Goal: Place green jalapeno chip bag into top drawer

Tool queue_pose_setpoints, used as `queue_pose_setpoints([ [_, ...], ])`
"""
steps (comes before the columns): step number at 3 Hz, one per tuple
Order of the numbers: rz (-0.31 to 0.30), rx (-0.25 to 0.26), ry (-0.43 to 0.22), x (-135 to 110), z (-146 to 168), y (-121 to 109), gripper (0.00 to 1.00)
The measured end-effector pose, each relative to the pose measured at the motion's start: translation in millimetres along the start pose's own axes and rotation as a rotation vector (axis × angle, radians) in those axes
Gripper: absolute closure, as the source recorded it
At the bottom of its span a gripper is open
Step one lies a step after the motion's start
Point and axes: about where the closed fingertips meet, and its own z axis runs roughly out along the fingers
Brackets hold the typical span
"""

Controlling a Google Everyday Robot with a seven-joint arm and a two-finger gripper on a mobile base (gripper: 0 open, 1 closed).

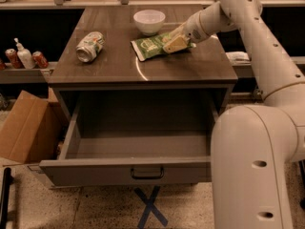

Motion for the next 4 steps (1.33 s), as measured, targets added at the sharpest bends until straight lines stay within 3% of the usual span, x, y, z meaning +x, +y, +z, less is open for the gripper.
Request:
queue_pose_setpoints([
  [1,-0.001,-0.032,0.006,-4,9,7,0.74],
  [2,-0.062,-0.034,-0.031,-30,-4,14,0.97],
  [3,-0.123,-0.011,-0.078,-58,-39,23,1.00],
  [4,-0.148,-0.016,-0.111,-72,-77,49,1.00],
])
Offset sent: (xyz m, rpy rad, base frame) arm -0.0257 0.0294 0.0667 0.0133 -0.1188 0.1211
